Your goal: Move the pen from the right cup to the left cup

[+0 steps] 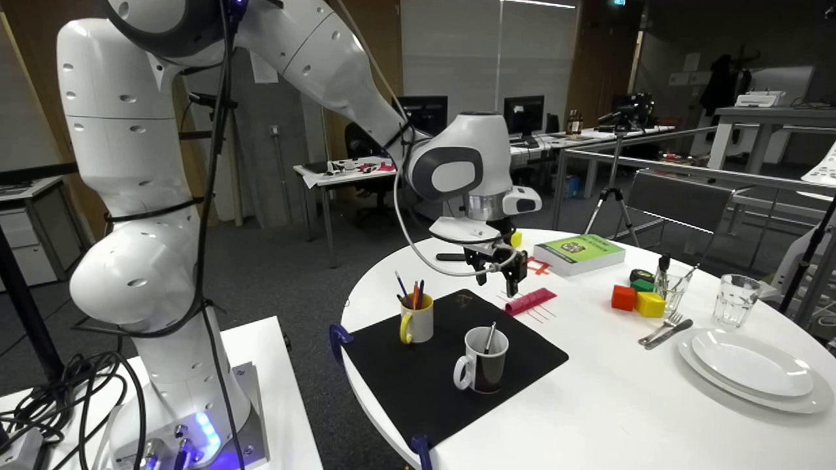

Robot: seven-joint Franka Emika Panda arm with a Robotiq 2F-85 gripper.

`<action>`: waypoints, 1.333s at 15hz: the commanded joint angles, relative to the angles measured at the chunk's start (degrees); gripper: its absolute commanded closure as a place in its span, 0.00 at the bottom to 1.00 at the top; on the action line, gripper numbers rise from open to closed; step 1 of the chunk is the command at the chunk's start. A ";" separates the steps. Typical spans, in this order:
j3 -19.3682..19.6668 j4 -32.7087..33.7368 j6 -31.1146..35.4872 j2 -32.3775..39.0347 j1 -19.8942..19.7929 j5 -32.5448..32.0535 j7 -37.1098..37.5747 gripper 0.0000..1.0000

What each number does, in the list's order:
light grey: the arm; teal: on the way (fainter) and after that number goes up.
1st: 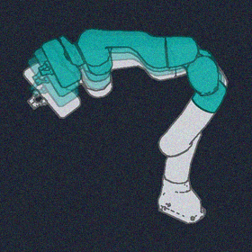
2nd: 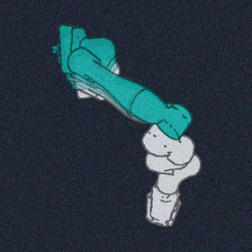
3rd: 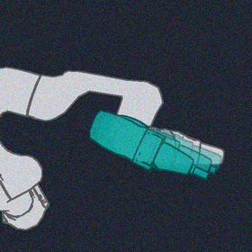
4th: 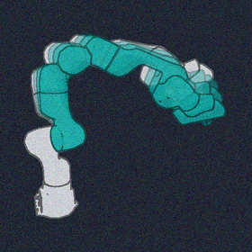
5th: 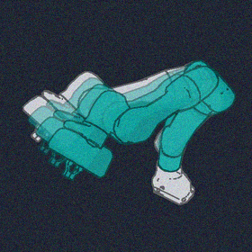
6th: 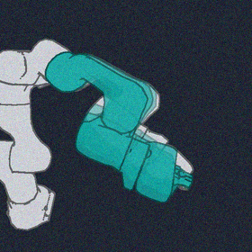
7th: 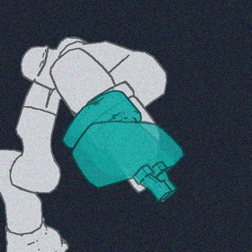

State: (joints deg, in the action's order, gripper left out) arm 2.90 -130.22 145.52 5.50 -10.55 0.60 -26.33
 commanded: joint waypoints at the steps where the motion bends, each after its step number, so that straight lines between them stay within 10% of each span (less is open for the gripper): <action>1: 0.65 -4.36 2.17 -4.30 -0.16 4.59 -10.14 0.00; 8: 2.64 -6.65 2.01 -3.39 -0.18 9.64 -24.11 0.00; 20: 2.95 -6.17 2.93 -0.50 0.45 8.32 -23.07 0.00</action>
State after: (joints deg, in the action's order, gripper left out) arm 5.77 -135.90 145.85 4.14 -10.35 8.60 -48.30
